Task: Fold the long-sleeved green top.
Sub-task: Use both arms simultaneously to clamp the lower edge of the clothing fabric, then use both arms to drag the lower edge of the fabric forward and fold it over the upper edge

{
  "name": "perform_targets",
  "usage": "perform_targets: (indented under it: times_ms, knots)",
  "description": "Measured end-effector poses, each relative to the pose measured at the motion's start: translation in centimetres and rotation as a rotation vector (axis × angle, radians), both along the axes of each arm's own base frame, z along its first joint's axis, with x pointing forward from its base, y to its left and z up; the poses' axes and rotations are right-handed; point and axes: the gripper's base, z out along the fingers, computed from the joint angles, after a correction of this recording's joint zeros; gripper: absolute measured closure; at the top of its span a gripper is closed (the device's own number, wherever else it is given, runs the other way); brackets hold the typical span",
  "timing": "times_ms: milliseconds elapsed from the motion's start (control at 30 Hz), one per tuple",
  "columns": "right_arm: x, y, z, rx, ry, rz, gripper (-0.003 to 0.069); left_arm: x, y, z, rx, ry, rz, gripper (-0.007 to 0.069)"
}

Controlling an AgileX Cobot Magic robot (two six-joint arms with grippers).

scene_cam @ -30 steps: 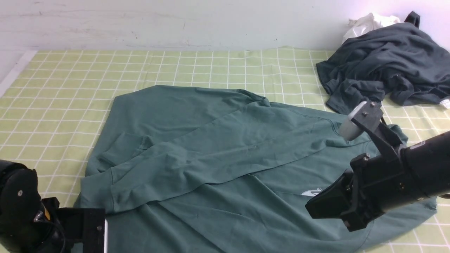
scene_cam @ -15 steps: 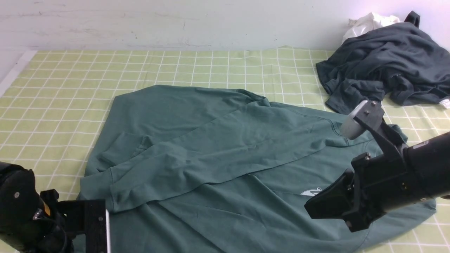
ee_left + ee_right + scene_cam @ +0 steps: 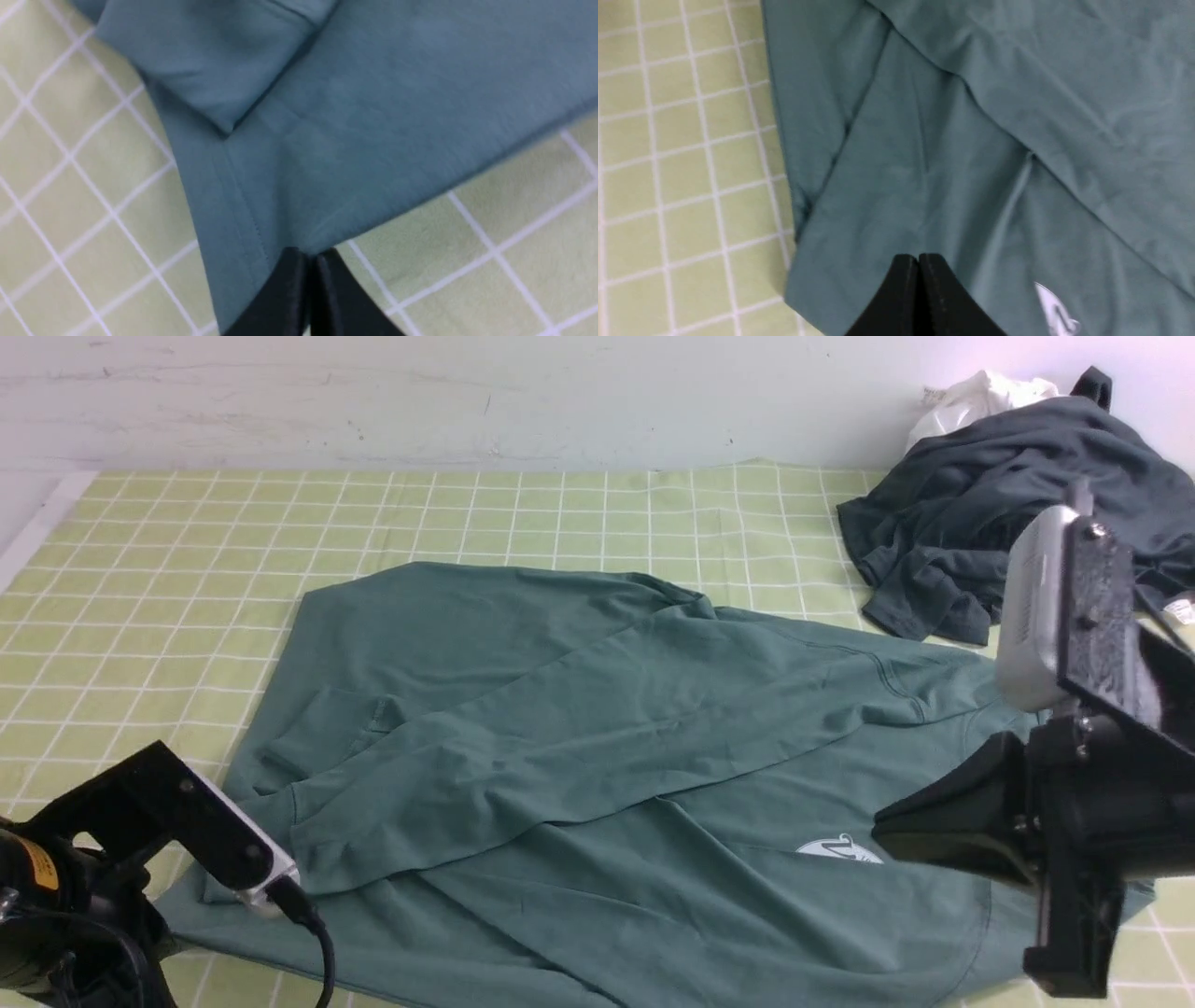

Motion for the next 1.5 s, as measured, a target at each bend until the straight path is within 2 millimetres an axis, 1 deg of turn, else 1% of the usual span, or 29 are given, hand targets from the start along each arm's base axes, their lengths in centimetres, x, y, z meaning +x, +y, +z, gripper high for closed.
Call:
perform_targets:
  times_ms: [67,167,200,233,267,300,400,433,467,500,633,767,800,900,933,967,1033,1100,1167,1267,1367,1433,1467,1500]
  knots:
    - [-0.1,-0.3,-0.6,-0.083,-0.036,0.017,0.0651,-0.1,0.1,0.0,-0.009,0.008,0.061,0.0629]
    - [-0.3,-0.4,-2.4,-0.172,-0.016,0.052,0.0613,-0.1,0.2,0.0,-0.014,0.009,0.092,0.0629]
    - [-0.3,-0.5,-3.7,-0.225,0.009,0.075,0.0578,-0.1,0.2,0.0,-0.017,0.009,0.101,0.0629]
    - [-0.3,-0.5,-4.6,-0.262,0.026,0.092,0.0549,-0.1,0.2,0.0,-0.020,0.009,0.108,0.0629]
    - [-0.3,-0.6,-5.2,-0.288,0.034,0.104,0.0536,-0.1,0.2,0.0,-0.021,0.009,0.111,0.0629]
    - [-0.3,-0.7,-6.6,-0.344,0.049,0.129,0.0482,-0.1,0.2,0.0,-0.030,0.007,0.119,0.0629]
    - [0.4,-1.2,-9.5,-0.459,0.038,0.150,0.0374,0.1,-0.1,0.0,-0.065,-0.011,0.133,0.0629]
    - [0.4,-1.2,-9.6,-0.465,0.035,0.150,0.0374,0.1,-0.1,0.0,-0.069,-0.012,0.135,0.0629]
    - [0.9,-1.4,-10.3,-0.498,0.015,0.153,0.0344,0.1,-0.2,0.1,-0.081,-0.017,0.141,0.0629]
    - [1.2,-1.4,-10.8,-0.523,0.006,0.161,0.0329,0.2,-0.2,0.1,-0.087,-0.017,0.144,0.0629]
    - [2.0,-1.6,-12.5,-0.599,0.006,0.205,0.0312,0.2,-0.3,0.1,-0.101,-0.025,0.149,0.0629]
    - [2.4,-1.7,-13.7,-0.644,0.025,0.241,0.0321,0.2,-0.3,0.1,-0.107,-0.025,0.152,0.0629]
    - [2.6,-1.7,-14.2,-0.654,0.030,0.249,0.0341,0.2,-0.4,0.2,-0.113,-0.026,0.154,0.0629]
    - [2.9,-1.6,-14.6,-0.658,0.026,0.249,0.0384,0.1,-0.4,0.3,-0.123,-0.030,0.159,0.0629]
    - [3.1,-1.5,-15.0,-0.661,0.022,0.248,0.0433,0.2,-0.5,0.4,-0.128,-0.033,0.162,0.0629]
    - [3.2,-1.5,-15.1,-0.662,0.022,0.248,0.0450,0.2,-0.5,0.4,-0.131,-0.034,0.163,0.0629]
    - [3.2,-1.5,-15.2,-0.657,0.024,0.238,0.0516,0.3,-0.5,0.5,-0.139,-0.036,0.167,0.0629]
    - [3.2,-1.4,-15.1,-0.634,0.051,0.183,0.0587,0.2,-0.5,0.5,-0.139,-0.035,0.167,0.0629]
    - [3.3,-1.4,-14.7,-0.601,0.091,0.098,0.0640,0.2,-0.6,0.7,-0.147,-0.015,0.174,0.0629]
    - [3.7,-1.6,-13.5,-0.535,0.165,-0.068,0.0652,0.3,-0.7,1.6,-0.158,0.017,0.186,0.0629]
    - [4.7,-2.0,-11.6,-0.469,0.248,-0.243,0.0652,1.0,-0.8,3.4,-0.183,-0.001,0.226,0.0629]
    - [6.0,-2.4,-10.0,-0.433,0.266,-0.328,0.0652,2.4,-1.0,5.2,-0.214,-0.058,0.259,0.0629]
    - [6.7,-2.5,-9.2,-0.414,0.257,-0.359,0.0652,3.0,-1.1,5.6,-0.220,-0.072,0.266,0.0629]
    - [7.7,-2.8,-8.2,-0.390,0.246,-0.400,0.0652,4.5,-1.2,6.6,-0.232,-0.114,0.276,0.0629]
